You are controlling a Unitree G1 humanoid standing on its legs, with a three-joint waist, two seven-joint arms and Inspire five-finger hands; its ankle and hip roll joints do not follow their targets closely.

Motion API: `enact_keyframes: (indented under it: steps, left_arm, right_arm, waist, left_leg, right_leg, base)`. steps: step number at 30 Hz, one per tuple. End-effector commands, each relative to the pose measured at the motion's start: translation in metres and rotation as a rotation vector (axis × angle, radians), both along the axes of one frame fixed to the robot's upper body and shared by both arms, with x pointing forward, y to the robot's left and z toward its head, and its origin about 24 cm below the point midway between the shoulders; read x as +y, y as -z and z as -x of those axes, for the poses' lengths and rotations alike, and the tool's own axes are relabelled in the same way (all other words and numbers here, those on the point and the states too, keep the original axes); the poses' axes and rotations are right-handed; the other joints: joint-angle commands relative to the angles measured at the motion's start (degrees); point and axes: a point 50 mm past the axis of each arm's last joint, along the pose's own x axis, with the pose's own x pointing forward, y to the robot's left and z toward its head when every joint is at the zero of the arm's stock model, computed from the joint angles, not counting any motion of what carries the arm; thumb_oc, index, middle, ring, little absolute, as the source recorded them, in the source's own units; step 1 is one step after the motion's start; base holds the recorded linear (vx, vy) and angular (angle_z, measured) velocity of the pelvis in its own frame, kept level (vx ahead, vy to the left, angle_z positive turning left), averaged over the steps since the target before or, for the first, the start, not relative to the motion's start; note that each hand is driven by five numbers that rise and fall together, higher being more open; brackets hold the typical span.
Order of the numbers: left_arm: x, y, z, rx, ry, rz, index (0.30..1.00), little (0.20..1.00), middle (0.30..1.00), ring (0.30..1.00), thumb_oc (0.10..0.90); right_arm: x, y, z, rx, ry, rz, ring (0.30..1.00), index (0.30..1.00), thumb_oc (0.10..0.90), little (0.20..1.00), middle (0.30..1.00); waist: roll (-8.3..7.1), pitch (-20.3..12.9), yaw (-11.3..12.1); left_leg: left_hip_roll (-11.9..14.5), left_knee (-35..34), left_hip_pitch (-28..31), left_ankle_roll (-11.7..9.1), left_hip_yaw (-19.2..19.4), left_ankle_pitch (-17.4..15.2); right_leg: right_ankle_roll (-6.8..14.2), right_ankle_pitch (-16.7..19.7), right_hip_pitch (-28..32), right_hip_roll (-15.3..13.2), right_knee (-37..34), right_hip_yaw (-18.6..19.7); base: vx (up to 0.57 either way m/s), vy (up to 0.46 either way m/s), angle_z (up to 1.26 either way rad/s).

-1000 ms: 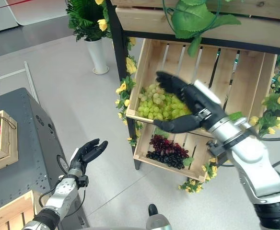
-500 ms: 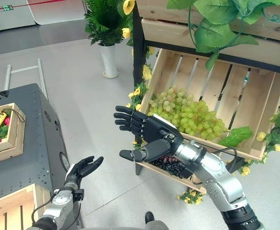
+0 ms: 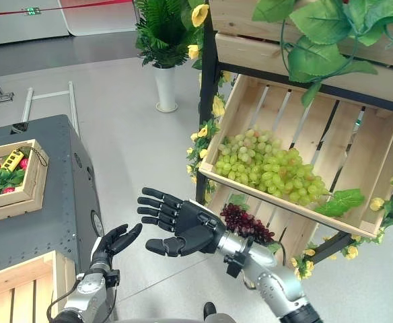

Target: Pick up the fruits from the basket on one side to the basket on the other side

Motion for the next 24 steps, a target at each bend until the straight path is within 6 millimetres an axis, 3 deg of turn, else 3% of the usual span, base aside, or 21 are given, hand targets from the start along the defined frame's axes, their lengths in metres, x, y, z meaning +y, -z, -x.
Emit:
enact_keyframes:
  steps: [1,16,24]
  left_arm:
    - [-0.007,-0.028,-0.037,-0.205,0.022,-0.028,0.9,0.9,0.9,0.9,0.8]
    - [-0.01,-0.015,-0.022,-0.114,0.028,-0.092,0.9,0.9,0.9,0.9,0.8]
    - [-0.011,-0.001,-0.012,-0.021,0.066,-0.095,0.9,0.9,0.9,0.9,0.8]
  right_arm:
    - [0.009,-0.028,-0.019,-0.23,0.111,-0.022,0.9,0.9,0.8,0.9,0.9]
    - [0.006,0.046,-0.013,-0.036,0.177,0.293,0.9,0.9,0.8,0.9,0.9]
    - [0.006,0.081,-0.006,0.107,0.207,0.344,0.9,0.9,0.8,0.9,0.9]
  waist:
    - [-0.04,1.14,1.53]
    - [-0.12,1.67,4.32]
    - [0.57,1.43,5.36]
  left_leg:
    - [-2.82,1.86,-1.12,2.97,-1.1,-6.72]
    - [-2.88,0.52,-0.84,2.53,-3.68,-5.62]
    - [-2.86,0.52,-0.75,2.44,-5.11,-5.4]
  right_leg:
    - [0.65,-7.83,4.17,0.08,1.3,-1.29]
    - [0.05,-7.96,6.16,-0.02,0.25,-5.44]
    - [-0.73,-9.69,7.1,0.17,1.56,-7.3]
  base:
    - [-0.04,-0.051,0.13]
    - [-0.02,-0.058,0.14]
    - [-0.01,-0.038,0.13]
